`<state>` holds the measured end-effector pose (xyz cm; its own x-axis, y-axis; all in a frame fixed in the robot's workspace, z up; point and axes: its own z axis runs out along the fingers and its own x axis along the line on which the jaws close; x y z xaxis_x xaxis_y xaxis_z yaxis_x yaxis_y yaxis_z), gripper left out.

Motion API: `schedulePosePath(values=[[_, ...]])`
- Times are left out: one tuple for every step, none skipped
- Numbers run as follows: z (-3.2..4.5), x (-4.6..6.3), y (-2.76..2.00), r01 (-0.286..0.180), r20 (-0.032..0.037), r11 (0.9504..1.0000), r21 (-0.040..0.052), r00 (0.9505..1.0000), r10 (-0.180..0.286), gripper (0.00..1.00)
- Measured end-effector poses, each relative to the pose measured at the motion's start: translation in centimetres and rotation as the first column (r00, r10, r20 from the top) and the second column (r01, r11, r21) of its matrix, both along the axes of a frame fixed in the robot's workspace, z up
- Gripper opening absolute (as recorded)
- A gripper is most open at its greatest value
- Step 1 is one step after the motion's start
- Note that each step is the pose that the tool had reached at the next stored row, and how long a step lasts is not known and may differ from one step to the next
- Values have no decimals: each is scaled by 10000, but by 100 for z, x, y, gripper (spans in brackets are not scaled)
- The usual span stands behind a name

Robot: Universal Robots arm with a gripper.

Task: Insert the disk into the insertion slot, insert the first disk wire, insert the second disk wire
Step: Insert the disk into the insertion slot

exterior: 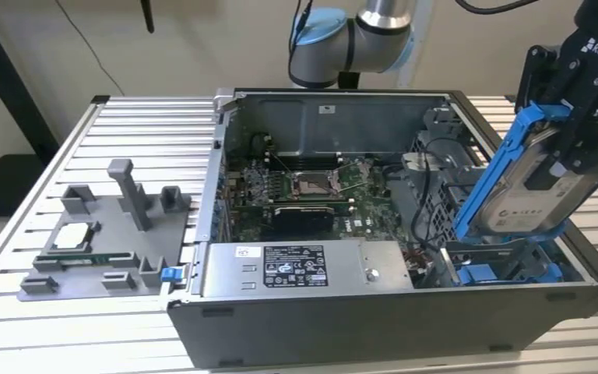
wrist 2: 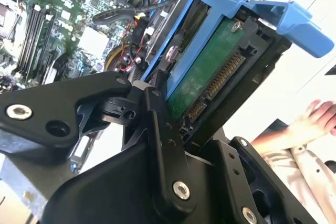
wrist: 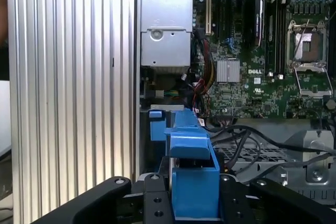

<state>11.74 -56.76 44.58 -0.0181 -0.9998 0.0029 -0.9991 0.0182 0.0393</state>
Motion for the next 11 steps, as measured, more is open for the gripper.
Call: schedulePosePath(values=[[-14, 0, -1, 0, 0, 10000, 0, 10000, 0, 0], [-32, 0, -1, 0, 0, 10000, 1, 10000, 0, 0], [-46, 0, -1, 0, 0, 10000, 0, 10000, 0, 0], [-62, 0, -1, 0, 0, 10000, 1, 10000, 0, 0], [-77, 0, -1, 1, 0, 10000, 2, 10000, -1, 0], [-92, 0, -1, 1, 0, 10000, 2, 10000, -1, 0], [-108, 0, -1, 1, 0, 10000, 4, 10000, -1, 0], [-128, 1, -2, 1, 0, 10000, 7, 10000, -1, 0], [-145, 2, -2, 0, 0, 10000, 10, 10000, 0, 0], [-163, 8, -2, -2, 1, 10000, 12, 10000, 2, 0], [-180, 16, -3, -1, 0, 10000, 13, 10000, 1, 0]])
